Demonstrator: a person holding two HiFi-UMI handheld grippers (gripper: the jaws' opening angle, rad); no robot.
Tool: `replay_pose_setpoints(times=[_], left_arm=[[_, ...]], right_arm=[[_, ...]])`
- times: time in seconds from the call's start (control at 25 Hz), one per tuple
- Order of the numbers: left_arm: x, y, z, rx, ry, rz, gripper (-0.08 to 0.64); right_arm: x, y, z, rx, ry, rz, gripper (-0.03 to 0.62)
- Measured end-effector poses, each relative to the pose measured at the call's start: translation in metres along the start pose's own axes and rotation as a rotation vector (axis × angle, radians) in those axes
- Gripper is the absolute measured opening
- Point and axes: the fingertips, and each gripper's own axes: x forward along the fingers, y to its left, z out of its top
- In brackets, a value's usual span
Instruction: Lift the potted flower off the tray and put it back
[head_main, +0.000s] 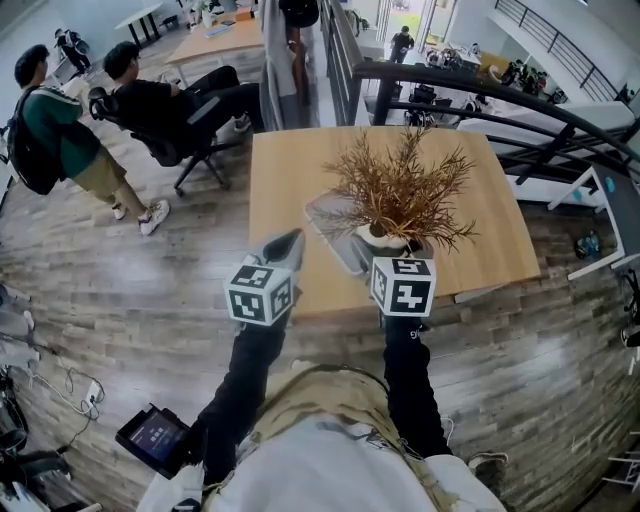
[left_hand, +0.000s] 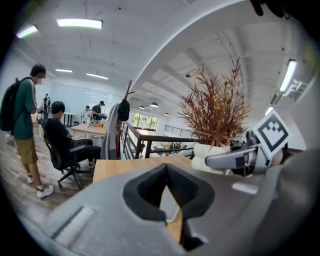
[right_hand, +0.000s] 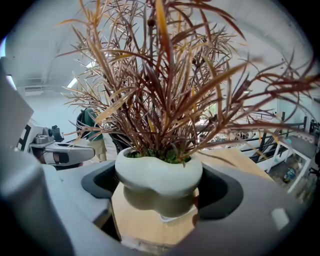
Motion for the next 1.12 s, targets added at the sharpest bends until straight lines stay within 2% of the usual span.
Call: replay_pose_setpoints(times=[0.4, 0.76, 1.12], left_arm=[[0.000, 0.000, -0.013, -0.013, 0.008, 0.001, 0.002], [0.008, 0.007, -0.027, -0.022, 0.047, 0.006, 0.002], [0.021, 0.024, -0.063, -0.028, 0.101, 0.032, 0.002]], right_arm=[[0.003, -0.002, -0.014, 0.005, 0.014, -0.005, 0.485], [0.020, -0.006, -0.030, 0.006, 0.047, -0.003, 0.483], [0.056, -0.010, -0.072, 0.015, 0.112, 0.006, 0.483]])
